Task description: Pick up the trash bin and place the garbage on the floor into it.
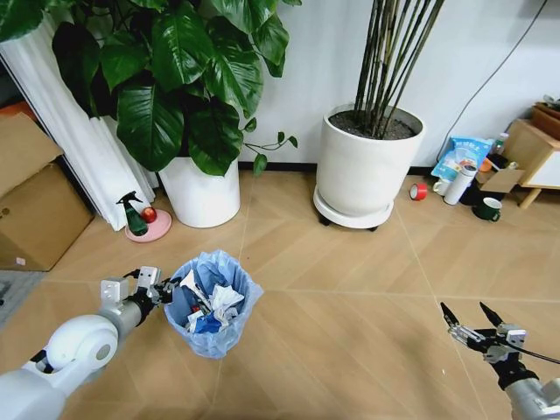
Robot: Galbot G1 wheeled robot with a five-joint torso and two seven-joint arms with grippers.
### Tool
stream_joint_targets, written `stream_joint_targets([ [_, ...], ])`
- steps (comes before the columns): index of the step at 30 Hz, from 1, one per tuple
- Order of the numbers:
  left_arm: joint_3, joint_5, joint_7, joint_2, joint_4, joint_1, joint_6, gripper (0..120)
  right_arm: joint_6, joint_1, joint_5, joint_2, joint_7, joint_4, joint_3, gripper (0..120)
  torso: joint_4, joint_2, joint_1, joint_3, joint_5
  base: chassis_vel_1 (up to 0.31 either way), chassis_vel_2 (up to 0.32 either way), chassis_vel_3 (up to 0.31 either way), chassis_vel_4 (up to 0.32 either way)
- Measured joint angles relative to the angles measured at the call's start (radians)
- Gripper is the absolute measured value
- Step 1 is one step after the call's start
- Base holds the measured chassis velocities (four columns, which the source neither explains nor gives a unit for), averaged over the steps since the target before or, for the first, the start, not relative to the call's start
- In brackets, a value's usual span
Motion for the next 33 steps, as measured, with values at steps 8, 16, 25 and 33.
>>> stream_joint_targets([
  [8, -0.003, -0.001, -0.002, 0.002, -0.003, 0.000, 0.001, 0, 0.005, -0.002, -0.002, 0.001, -0.004, 0.002, 0.002, 100, 0.0000, 0.000, 0.000, 0.000, -0.0005, 0.261, -0.250, -0.268, 0.249],
  [16, -0.008, -0.003, -0.002, 0.003, -0.006, 0.002, 0.001, 0, 0.008, -0.003, -0.004, 0.001, -0.009, 0.003, 0.005, 100, 0.0002, 0.000, 0.000, 0.000, -0.0013, 0.312, -0.215, -0.309, 0.221],
  [25, -0.010, -0.003, -0.004, 0.002, -0.007, 0.004, 0.001, 0, 0.013, -0.004, -0.006, 0.002, -0.015, 0.000, 0.004, 100, 0.0001, 0.000, 0.000, 0.000, 0.0015, 0.296, -0.160, -0.305, 0.155],
  [33, -0.007, -0.008, -0.005, 0.004, -0.006, -0.006, 0.001, 0, 0.013, -0.003, -0.005, 0.001, -0.018, -0.001, 0.005, 100, 0.0003, 0.000, 0.000, 0.000, -0.0008, 0.148, -0.122, -0.152, 0.125],
])
